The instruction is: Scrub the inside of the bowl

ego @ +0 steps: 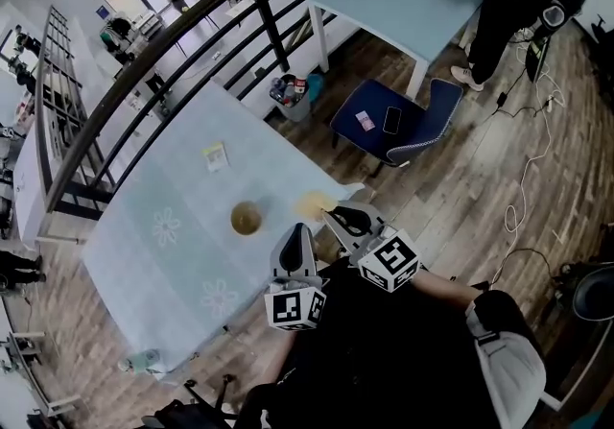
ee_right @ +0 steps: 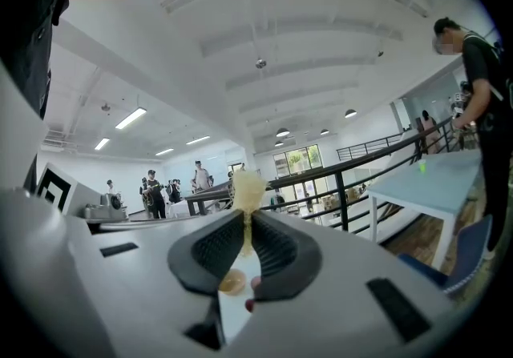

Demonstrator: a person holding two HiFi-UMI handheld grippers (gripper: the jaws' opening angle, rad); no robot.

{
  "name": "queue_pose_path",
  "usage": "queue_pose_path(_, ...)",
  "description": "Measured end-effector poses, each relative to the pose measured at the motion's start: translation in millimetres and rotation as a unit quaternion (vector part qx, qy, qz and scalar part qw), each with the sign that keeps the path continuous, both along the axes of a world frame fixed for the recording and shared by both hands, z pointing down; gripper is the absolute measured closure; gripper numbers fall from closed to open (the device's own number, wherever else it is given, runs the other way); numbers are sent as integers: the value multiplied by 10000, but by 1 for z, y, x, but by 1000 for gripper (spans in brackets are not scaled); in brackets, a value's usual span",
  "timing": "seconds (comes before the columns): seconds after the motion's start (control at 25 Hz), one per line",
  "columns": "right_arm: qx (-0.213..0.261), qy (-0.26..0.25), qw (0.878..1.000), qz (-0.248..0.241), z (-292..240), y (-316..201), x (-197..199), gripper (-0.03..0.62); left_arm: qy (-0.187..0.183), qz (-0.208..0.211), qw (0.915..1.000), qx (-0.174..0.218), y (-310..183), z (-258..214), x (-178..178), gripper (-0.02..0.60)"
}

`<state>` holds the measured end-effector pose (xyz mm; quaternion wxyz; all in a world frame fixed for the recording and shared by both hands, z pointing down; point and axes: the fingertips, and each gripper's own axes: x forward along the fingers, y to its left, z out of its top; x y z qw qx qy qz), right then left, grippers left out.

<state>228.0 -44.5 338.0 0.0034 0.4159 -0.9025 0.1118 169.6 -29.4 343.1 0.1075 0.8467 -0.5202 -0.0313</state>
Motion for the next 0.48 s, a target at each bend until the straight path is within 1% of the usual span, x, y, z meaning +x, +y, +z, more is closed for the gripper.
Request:
queue_pose_path(0.2,21,132,9999,-53,3,2,-2,557,-25,-19,10000,45,1,1,2,568)
queue_pose_path(0.48,-40,71,9999,-148,6,4,-4,557,-58,-74,10000,-12,3,3,1,568)
